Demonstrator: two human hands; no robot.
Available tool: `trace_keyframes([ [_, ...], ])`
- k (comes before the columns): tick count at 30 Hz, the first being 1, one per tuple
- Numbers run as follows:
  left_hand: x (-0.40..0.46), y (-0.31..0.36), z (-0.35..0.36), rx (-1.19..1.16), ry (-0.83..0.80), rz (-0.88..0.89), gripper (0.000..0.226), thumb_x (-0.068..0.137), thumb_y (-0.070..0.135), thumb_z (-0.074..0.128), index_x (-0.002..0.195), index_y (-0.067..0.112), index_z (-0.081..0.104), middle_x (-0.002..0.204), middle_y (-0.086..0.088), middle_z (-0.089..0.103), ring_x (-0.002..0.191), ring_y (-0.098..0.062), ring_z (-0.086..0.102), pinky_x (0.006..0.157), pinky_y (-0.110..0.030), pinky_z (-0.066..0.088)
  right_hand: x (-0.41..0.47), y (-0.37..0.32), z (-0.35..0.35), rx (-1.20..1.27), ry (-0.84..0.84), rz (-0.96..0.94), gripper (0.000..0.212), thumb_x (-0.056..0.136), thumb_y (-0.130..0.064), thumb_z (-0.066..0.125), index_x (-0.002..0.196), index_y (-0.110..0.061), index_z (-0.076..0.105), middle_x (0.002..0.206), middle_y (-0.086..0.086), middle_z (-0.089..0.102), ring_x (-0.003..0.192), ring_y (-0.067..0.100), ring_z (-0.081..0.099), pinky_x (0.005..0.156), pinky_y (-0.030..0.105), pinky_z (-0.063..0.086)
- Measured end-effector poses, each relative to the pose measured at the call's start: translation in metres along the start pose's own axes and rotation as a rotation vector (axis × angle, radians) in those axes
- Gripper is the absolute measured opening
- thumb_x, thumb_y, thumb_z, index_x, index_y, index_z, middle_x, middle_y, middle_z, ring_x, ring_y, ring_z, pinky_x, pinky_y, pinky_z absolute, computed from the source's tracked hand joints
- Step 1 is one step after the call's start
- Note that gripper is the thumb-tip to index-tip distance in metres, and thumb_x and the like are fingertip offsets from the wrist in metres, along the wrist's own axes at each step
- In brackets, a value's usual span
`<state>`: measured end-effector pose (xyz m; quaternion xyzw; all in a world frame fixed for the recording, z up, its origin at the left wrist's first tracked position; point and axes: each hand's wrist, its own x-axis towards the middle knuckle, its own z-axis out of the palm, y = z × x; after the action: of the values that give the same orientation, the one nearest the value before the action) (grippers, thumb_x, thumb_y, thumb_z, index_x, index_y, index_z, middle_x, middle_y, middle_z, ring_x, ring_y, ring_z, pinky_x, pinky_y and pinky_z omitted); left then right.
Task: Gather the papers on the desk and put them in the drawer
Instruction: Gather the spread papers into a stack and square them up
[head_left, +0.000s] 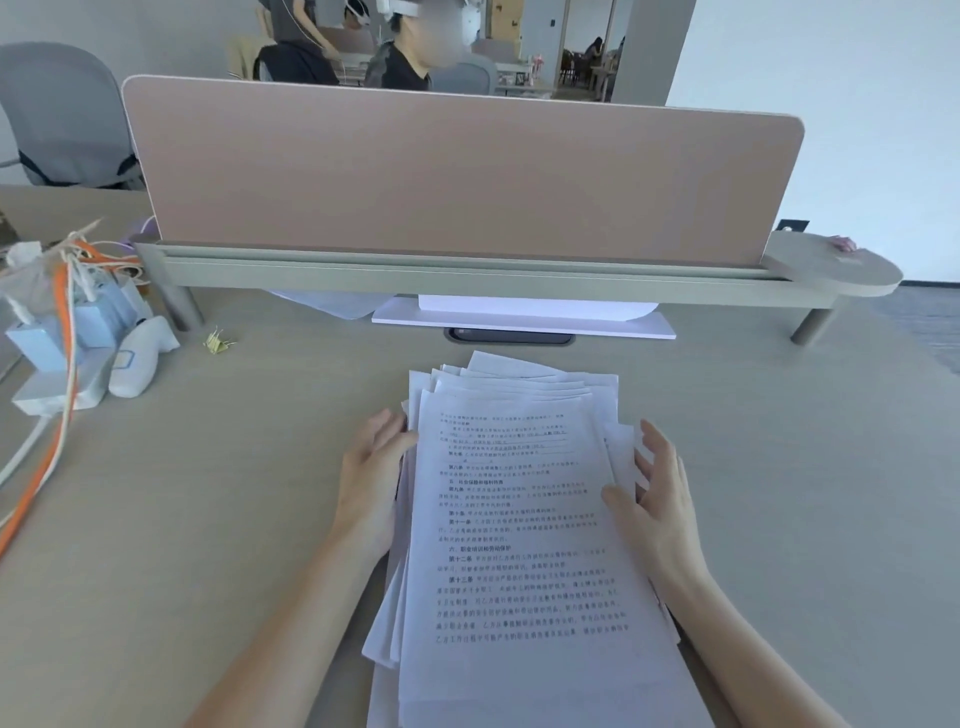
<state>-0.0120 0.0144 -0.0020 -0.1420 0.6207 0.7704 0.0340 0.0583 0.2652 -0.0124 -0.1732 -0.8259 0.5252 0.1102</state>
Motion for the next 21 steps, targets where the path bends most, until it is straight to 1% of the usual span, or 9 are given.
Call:
trace_keyframes([
  [3, -0.001, 0.004, 0.0, -0.03, -0.039, -0.041, 0.043, 0.091, 0.004, 0.06, 0.133, 0.013, 0.056, 0.116, 0.006, 0.068, 0.11, -0.014, 0.063, 0.101, -0.033, 0.045, 0.004, 0.001, -0.003, 0.137, 0.001, 0.078, 0.085, 0.084, 0.003, 0.06, 0.154, -0.03, 0.026, 0.152, -0.001, 0.041, 0.137, 0.016, 0.048, 0.111, 0.046, 0.044],
  [4, -0.001, 0.005, -0.001, -0.043, -0.082, -0.057, 0.032, 0.09, 0.004, 0.061, 0.122, 0.011, 0.061, 0.112, -0.002, 0.072, 0.105, -0.019, 0.067, 0.098, -0.037, 0.048, 0.005, 0.001, -0.004, 0.186, -0.009, 0.11, 0.084, 0.084, 0.004, 0.061, 0.154, -0.03, 0.028, 0.15, 0.0, 0.047, 0.134, 0.018, 0.052, 0.109, 0.048, 0.046],
  [6, 0.0, 0.003, -0.001, -0.022, -0.13, -0.067, 0.031, 0.088, 0.006, 0.065, 0.119, 0.008, 0.066, 0.115, -0.015, 0.075, 0.104, -0.029, 0.071, 0.097, -0.045, 0.052, 0.004, -0.002, -0.006, 0.197, -0.031, 0.156, 0.081, 0.084, -0.002, 0.063, 0.151, -0.034, 0.031, 0.134, 0.0, 0.06, 0.116, 0.019, 0.064, 0.097, 0.048, 0.055],
  [8, -0.005, 0.003, 0.002, 0.082, -0.132, -0.037, 0.024, 0.086, 0.009, 0.068, 0.109, 0.014, 0.071, 0.107, -0.012, 0.078, 0.099, -0.031, 0.074, 0.089, -0.045, 0.057, 0.002, -0.005, -0.005, 0.105, -0.049, 0.147, 0.079, 0.084, -0.01, 0.064, 0.15, -0.037, 0.03, 0.117, 0.0, 0.064, 0.096, 0.011, 0.066, 0.081, 0.038, 0.058],
  [11, -0.014, 0.0, 0.008, 0.272, -0.144, 0.081, 0.01, 0.082, 0.015, 0.07, 0.092, 0.017, 0.07, 0.095, -0.011, 0.077, 0.088, -0.035, 0.074, 0.072, -0.039, 0.056, -0.002, -0.009, -0.003, -0.017, -0.038, 0.084, 0.074, 0.09, -0.008, 0.059, 0.152, -0.032, 0.027, 0.094, -0.014, 0.057, 0.079, 0.001, 0.055, 0.06, 0.02, 0.044],
  [13, -0.017, -0.001, 0.009, 0.304, -0.155, 0.146, 0.016, 0.081, 0.013, 0.069, 0.093, 0.023, 0.069, 0.094, -0.008, 0.077, 0.091, -0.037, 0.072, 0.072, -0.041, 0.056, -0.004, -0.011, -0.003, -0.042, -0.021, 0.057, 0.074, 0.091, -0.008, 0.057, 0.154, -0.032, 0.025, 0.089, -0.015, 0.054, 0.077, 0.006, 0.055, 0.059, 0.021, 0.041],
  [16, -0.018, 0.0, 0.01, 0.242, -0.212, 0.125, 0.039, 0.083, 0.003, 0.068, 0.113, 0.028, 0.065, 0.102, 0.0, 0.078, 0.094, -0.028, 0.074, 0.08, -0.046, 0.059, -0.007, -0.014, -0.005, -0.062, -0.01, 0.032, 0.076, 0.092, -0.009, 0.055, 0.154, -0.033, 0.019, 0.087, -0.013, 0.054, 0.081, 0.018, 0.056, 0.061, 0.028, 0.041],
  [19, -0.017, -0.002, 0.009, 0.193, -0.278, 0.054, 0.067, 0.083, -0.006, 0.069, 0.132, 0.036, 0.05, 0.113, -0.002, 0.075, 0.093, -0.022, 0.076, 0.071, -0.039, 0.062, -0.007, -0.013, -0.005, -0.063, -0.005, 0.001, 0.081, 0.09, -0.01, 0.053, 0.155, -0.034, 0.013, 0.096, 0.002, 0.067, 0.085, 0.022, 0.06, 0.067, 0.033, 0.047],
  [21, -0.014, -0.005, 0.008, 0.176, -0.272, 0.051, 0.083, 0.081, -0.009, 0.069, 0.142, 0.04, 0.038, 0.124, -0.001, 0.069, 0.102, -0.023, 0.073, 0.078, -0.042, 0.061, -0.005, -0.011, -0.006, -0.043, 0.007, 0.0, 0.082, 0.089, -0.011, 0.055, 0.156, -0.032, 0.014, 0.105, 0.009, 0.07, 0.092, 0.029, 0.063, 0.077, 0.039, 0.053],
])
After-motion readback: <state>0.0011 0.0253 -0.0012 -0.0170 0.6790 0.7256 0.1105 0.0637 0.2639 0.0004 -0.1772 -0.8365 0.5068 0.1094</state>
